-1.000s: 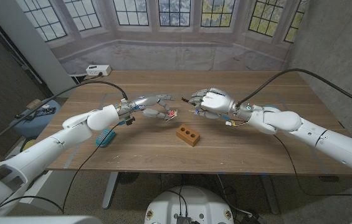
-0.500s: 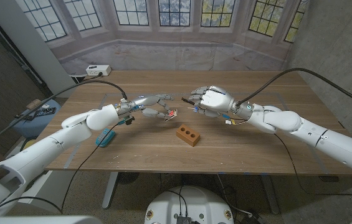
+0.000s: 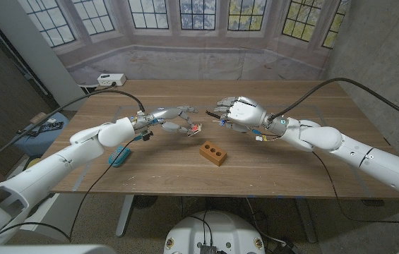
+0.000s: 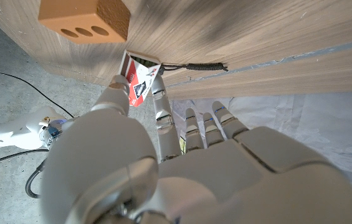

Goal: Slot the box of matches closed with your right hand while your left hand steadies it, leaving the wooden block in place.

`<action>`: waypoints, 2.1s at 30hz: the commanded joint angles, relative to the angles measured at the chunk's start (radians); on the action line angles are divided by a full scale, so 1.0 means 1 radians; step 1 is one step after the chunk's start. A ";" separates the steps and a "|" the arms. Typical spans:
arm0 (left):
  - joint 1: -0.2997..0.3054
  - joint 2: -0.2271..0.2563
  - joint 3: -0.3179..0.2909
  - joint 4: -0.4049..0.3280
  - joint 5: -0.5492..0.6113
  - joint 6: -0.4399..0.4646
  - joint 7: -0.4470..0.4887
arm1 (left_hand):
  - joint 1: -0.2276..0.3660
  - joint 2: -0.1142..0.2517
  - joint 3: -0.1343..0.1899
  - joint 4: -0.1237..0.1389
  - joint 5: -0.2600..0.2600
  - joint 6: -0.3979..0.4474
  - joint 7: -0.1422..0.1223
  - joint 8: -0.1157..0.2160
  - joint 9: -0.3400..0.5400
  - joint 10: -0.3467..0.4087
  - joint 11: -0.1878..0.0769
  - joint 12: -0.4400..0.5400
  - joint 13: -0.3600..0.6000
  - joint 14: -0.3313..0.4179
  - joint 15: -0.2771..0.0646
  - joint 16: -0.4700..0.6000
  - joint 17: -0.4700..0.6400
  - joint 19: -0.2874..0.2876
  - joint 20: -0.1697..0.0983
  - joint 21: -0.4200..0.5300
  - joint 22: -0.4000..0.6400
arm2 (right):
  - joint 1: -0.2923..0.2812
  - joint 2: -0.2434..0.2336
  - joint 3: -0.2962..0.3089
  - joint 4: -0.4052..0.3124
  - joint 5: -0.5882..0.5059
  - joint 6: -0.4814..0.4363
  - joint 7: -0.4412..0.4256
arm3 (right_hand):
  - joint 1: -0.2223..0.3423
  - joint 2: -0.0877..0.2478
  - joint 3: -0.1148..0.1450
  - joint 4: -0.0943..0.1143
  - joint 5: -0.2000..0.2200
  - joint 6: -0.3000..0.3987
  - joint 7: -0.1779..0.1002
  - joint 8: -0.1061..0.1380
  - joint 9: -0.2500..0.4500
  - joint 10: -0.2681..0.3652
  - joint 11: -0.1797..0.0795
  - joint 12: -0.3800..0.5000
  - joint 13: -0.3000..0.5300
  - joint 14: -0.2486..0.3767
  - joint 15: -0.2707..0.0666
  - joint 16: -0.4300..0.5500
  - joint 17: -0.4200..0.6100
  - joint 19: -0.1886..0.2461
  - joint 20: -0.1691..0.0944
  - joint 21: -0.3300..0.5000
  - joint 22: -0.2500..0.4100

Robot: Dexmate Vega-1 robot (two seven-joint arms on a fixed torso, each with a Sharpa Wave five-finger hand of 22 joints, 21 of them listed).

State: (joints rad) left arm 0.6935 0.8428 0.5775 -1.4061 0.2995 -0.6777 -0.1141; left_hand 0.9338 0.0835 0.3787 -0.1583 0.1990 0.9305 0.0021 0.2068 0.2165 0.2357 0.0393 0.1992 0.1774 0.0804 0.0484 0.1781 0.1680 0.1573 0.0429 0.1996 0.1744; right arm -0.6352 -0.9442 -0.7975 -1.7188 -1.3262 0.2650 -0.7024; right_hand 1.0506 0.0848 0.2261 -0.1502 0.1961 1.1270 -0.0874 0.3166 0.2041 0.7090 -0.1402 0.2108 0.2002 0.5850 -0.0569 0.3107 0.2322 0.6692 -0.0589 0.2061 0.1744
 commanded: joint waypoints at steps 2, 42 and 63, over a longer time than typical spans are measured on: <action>-0.014 0.003 0.003 -0.013 0.001 0.002 -0.030 | 0.008 0.014 -0.002 0.001 -0.001 0.004 -0.002 0.005 0.004 0.002 -0.001 -0.003 0.002 0.002 0.004 -0.001 0.001 0.003 0.004 0.000 0.004 | 0.003 -0.009 0.002 -0.014 -0.026 -0.011 -0.014 | 0.011 -0.001 -0.004 0.000 0.006 0.009 -0.003 0.000 0.003 0.010 0.003 -0.001 0.002 0.012 -0.165 -0.002 0.002 0.006 -0.101 0.001 0.002; -0.092 -0.004 0.024 0.018 -0.005 -0.015 -0.119 | 0.004 0.015 -0.004 0.002 -0.002 0.003 -0.004 0.005 0.005 0.004 -0.001 -0.003 0.002 0.001 0.005 -0.001 0.001 -0.001 0.006 -0.001 0.004 | 0.084 0.012 -0.048 0.017 -0.146 -0.060 -0.074 | 0.010 0.003 -0.011 0.003 0.006 0.008 -0.006 -0.004 0.003 0.011 0.000 -0.004 0.002 0.018 -0.164 -0.005 0.003 0.004 -0.103 0.001 0.002; -0.127 -0.019 0.036 0.032 0.012 -0.042 -0.128 | 0.003 0.015 -0.004 0.002 -0.002 0.006 -0.004 0.006 0.005 0.006 -0.003 -0.002 0.002 0.002 0.004 -0.001 0.001 0.000 0.006 0.000 0.004 | 0.093 -0.007 -0.060 -0.016 -0.195 -0.092 -0.068 | 0.011 0.007 -0.013 0.004 0.006 0.007 -0.006 -0.006 0.004 0.012 -0.001 -0.005 0.003 0.019 -0.164 -0.007 0.004 0.004 -0.104 0.001 0.002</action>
State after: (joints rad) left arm 0.5799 0.8281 0.6095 -1.3764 0.3036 -0.7101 -0.2364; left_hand 0.9340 0.0837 0.3760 -0.1556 0.1990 0.9305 0.0021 0.2068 0.2163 0.2357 0.0393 0.1992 0.1774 0.0804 0.0484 0.1781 0.1679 0.1573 0.0429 0.1996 0.1744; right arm -0.5489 -0.9377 -0.8530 -1.7125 -1.4922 0.1856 -0.7783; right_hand 1.0545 0.0887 0.2165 -0.1461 0.1961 1.1324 -0.0927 0.3104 0.2038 0.7121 -0.1432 0.2071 0.2002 0.5939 -0.0554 0.3052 0.2349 0.6692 -0.0589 0.2061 0.1744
